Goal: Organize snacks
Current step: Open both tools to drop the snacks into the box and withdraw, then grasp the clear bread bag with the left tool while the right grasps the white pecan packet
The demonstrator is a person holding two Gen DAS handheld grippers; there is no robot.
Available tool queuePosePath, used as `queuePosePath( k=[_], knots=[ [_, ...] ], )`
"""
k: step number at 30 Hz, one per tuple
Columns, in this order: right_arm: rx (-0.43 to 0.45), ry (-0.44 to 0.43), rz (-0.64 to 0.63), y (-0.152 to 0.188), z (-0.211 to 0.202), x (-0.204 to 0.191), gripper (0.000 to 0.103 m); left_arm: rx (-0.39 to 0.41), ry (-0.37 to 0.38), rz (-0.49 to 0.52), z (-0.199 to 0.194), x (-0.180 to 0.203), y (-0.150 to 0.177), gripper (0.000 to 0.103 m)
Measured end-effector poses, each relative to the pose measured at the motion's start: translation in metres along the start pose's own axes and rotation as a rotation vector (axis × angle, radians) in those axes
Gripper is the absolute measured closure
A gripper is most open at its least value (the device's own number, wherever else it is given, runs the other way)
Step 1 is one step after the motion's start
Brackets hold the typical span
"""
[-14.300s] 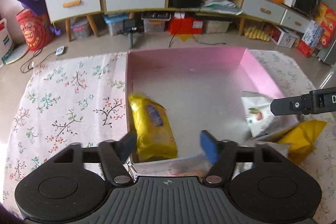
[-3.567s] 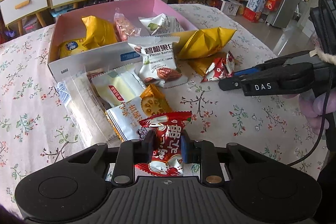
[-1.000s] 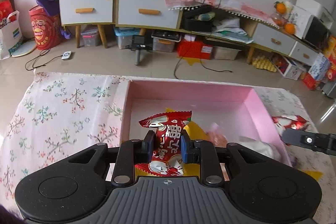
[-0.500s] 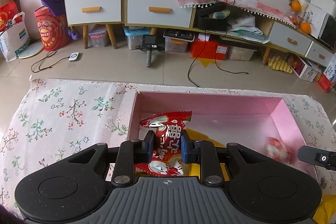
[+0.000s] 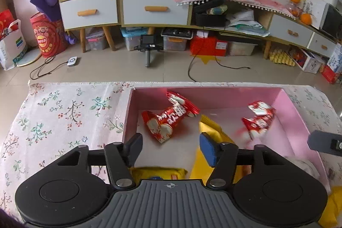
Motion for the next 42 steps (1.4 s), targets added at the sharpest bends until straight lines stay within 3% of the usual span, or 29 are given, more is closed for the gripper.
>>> queuePosePath(
  k=[11,30,42],
  knots=[
    [0.031,0.047,-0.08,0.005,-0.03,-0.011,0.018,-0.004,0.017,0.023,-0.046,0.014,0.019,0.025],
    [0.048,0.053,-0.154,0.037,-0.077,-0.021,0.013,0.008,0.047,0.104,-0.116,0.038,0.071,0.006],
    [0.062,0.049,-0.279,0.077,-0.089,-0.023,0.011,0.072,0.054,0.082,-0.134,0.008,0.102,0.004]
  ],
)
Point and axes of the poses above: each gripper's, at about its wrist camera, not at the fingertips, and z roughly the way its jaws point, x to its right, y to its underside, the point moved 2 cm from there along z, roughly the way its jaws point, and after that the axes turned 5 degrees about y, right-handed, at the moved point
